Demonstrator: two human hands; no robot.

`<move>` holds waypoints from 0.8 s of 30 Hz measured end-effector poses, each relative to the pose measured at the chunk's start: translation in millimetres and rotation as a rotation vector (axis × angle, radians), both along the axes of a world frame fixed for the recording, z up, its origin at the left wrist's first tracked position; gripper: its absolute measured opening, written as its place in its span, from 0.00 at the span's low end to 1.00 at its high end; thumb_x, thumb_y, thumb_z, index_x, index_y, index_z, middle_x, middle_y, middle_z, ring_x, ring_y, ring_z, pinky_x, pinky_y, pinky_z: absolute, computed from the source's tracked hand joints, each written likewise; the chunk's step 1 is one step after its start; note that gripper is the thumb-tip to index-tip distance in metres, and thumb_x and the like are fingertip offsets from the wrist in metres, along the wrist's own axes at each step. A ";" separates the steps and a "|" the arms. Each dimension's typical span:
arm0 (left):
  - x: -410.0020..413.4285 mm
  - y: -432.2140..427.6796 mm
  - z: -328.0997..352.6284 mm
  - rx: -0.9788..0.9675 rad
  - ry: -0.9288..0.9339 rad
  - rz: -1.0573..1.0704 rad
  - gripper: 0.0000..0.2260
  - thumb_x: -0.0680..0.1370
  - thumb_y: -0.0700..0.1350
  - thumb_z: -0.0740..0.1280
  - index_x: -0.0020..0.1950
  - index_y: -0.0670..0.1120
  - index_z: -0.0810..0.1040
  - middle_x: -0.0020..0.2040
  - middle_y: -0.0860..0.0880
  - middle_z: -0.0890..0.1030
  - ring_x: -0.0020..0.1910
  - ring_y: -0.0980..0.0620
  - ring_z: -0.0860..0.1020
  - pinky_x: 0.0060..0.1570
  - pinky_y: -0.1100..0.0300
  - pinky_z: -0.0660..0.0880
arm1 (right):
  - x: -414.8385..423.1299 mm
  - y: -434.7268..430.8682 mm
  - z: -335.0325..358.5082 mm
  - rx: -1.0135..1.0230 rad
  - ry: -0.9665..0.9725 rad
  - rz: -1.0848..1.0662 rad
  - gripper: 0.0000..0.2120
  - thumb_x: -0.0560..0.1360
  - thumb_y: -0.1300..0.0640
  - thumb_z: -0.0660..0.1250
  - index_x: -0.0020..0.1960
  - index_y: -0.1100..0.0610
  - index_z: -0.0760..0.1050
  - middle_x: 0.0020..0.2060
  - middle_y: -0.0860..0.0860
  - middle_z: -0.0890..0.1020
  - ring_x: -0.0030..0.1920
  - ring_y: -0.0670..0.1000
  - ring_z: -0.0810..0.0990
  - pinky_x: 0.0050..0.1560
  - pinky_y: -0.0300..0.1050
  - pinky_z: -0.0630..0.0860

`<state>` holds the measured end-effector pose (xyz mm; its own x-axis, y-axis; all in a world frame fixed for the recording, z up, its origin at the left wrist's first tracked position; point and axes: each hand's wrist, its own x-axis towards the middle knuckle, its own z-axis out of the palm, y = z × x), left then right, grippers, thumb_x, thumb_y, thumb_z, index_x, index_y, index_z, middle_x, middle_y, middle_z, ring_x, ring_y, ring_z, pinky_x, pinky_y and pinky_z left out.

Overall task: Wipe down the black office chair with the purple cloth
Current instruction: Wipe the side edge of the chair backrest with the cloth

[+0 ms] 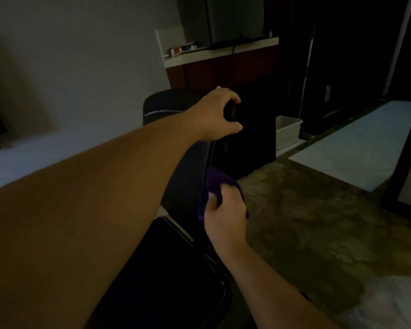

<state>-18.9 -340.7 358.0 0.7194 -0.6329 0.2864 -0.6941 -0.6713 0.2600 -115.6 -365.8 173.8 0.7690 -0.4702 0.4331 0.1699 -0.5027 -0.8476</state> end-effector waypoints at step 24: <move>-0.4 -19.9 -31.8 0.283 -0.269 0.338 0.49 0.74 0.57 0.69 0.79 0.50 0.34 0.35 0.49 0.72 0.30 0.51 0.74 0.25 0.59 0.65 | 39.7 -19.5 27.9 0.028 -0.093 0.079 0.12 0.78 0.53 0.66 0.61 0.52 0.74 0.54 0.48 0.80 0.53 0.47 0.79 0.52 0.45 0.78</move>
<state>-19.4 -360.5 326.3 0.8215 -0.4573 0.3406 -0.4433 -0.8879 -0.1227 -75.9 -385.3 201.7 0.7615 -0.4226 0.4914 0.2863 -0.4608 -0.8401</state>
